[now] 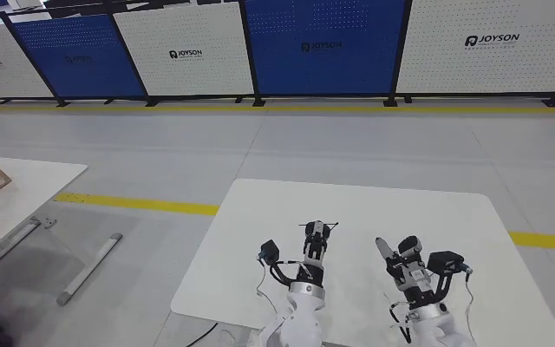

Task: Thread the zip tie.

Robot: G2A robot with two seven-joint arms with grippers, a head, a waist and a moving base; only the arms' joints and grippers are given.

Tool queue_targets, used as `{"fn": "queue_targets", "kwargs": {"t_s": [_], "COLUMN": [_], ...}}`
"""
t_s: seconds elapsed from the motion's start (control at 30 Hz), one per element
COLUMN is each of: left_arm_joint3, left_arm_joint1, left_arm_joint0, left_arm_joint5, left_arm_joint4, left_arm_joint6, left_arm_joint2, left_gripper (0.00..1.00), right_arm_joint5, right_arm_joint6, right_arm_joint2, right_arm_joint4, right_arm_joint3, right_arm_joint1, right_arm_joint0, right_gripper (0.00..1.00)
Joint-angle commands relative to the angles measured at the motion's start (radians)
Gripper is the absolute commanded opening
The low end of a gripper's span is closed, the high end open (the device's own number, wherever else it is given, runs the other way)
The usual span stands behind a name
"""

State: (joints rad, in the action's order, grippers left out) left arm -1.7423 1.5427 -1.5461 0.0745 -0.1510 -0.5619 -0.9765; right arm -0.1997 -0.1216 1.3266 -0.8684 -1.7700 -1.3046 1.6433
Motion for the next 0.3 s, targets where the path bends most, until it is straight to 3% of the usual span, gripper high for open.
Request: {"fn": "queue_targets", "kwargs": {"t_s": [0.0,0.23,0.27], "left_arm_joint3": [0.019,0.067,0.072], "left_arm_joint1": [0.001,0.005,0.004], "left_arm_joint0": [0.005,0.008,0.008], "left_arm_joint5": [0.006,-0.020,-0.026], "left_arm_joint4": [0.022,0.099,0.101], "left_arm_joint6": [0.001,-0.003,0.000], "left_arm_joint2": [-0.012,-0.052,-0.054], "left_gripper": [0.00,0.00,0.00], "right_arm_joint5": [-0.020,-0.048,-0.048], "right_arm_joint6": [-0.026,-0.136,-0.136], "right_arm_joint2": [0.050,0.245,0.245], "right_arm_joint4": [0.056,0.227,0.227], "right_arm_joint3": [-0.014,-0.061,-0.061], "right_arm_joint1": [0.004,0.013,0.013], "right_arm_joint0": [0.026,0.138,0.138], "right_gripper": [1.00,1.00,1.00]}}
